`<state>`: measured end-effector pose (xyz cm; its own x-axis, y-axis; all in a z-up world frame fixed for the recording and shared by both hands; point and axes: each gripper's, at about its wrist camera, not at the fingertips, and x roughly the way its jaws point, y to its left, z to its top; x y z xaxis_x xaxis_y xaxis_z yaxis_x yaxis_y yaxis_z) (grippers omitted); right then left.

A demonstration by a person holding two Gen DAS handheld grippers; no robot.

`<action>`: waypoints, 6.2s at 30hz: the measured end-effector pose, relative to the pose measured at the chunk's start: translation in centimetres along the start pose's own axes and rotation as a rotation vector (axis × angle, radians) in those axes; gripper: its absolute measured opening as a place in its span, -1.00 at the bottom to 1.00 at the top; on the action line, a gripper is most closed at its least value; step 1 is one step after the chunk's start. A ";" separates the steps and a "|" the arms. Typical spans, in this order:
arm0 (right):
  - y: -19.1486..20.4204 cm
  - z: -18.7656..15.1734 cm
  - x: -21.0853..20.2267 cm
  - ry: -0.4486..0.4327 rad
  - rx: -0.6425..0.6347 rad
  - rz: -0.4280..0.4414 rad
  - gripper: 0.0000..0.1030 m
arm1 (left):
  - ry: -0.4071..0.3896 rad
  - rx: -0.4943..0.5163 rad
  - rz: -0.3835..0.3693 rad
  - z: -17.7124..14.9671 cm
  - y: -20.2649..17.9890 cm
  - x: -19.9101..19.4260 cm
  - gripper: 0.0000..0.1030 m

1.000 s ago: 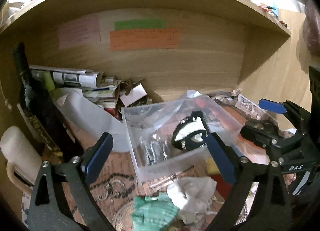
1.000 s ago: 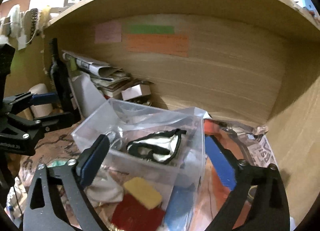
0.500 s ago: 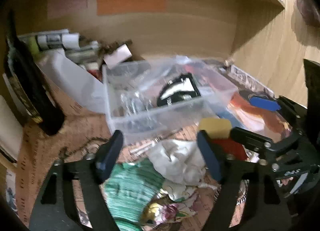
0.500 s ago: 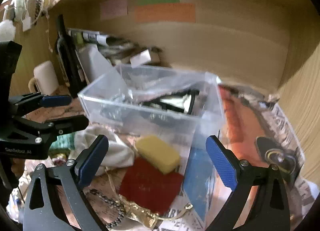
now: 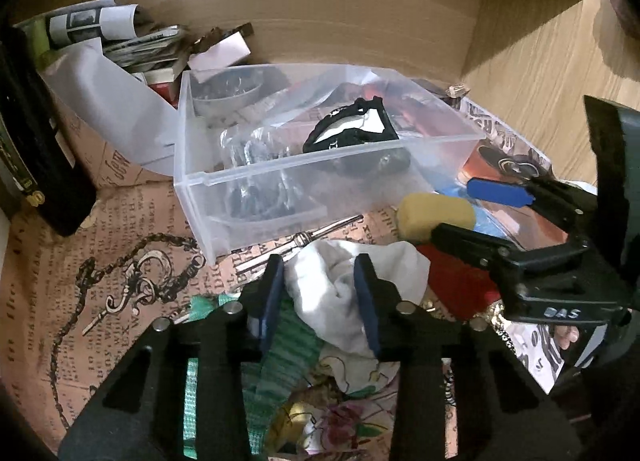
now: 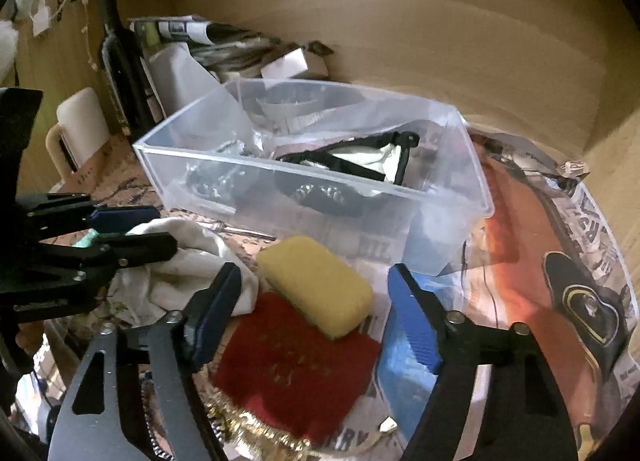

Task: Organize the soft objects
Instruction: 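Grasp the white cloth with the left gripper while the right grasps the yellow sponge, then carry the cloth and sponge over the clear box and open both grippers, then grasp the green knit glove with the left gripper while the right grasps the red pouch, then lower the glove and red pouch into the clear box and open both grippers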

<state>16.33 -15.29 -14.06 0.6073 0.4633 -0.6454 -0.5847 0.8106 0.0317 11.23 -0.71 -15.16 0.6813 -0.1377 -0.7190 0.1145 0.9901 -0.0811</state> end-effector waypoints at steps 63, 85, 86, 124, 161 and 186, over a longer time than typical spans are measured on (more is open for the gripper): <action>-4.5 6.1 1.9 -0.093 0.114 -0.076 -0.23 | -0.100 -0.052 0.127 11.3 1.7 4.6 -0.76; -2.6 5.9 -3.4 -0.208 0.066 -0.083 0.50 | -0.148 -0.008 0.097 10.3 0.6 -1.6 0.18; -2.3 5.8 -4.0 -0.222 0.064 -0.081 0.55 | -0.166 -0.004 0.099 10.1 0.5 -2.6 0.22; 0.7 -4.9 -1.2 0.077 0.092 0.041 0.09 | 0.062 -0.054 0.003 -3.8 4.5 -3.4 0.10; -0.6 3.0 -8.2 -0.345 0.099 -0.013 -0.53 | -0.287 -0.039 0.052 5.1 2.6 -9.7 -0.43; -1.3 6.5 2.2 -0.166 0.097 0.027 -0.52 | -0.107 -0.081 0.084 10.5 3.5 1.7 -0.42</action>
<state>21.89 -12.96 -10.63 0.6774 0.5315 -0.5085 -0.5525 0.8240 0.1254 20.38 2.21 -9.37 0.7594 -0.0517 -0.6485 -0.0022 0.9966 -0.0820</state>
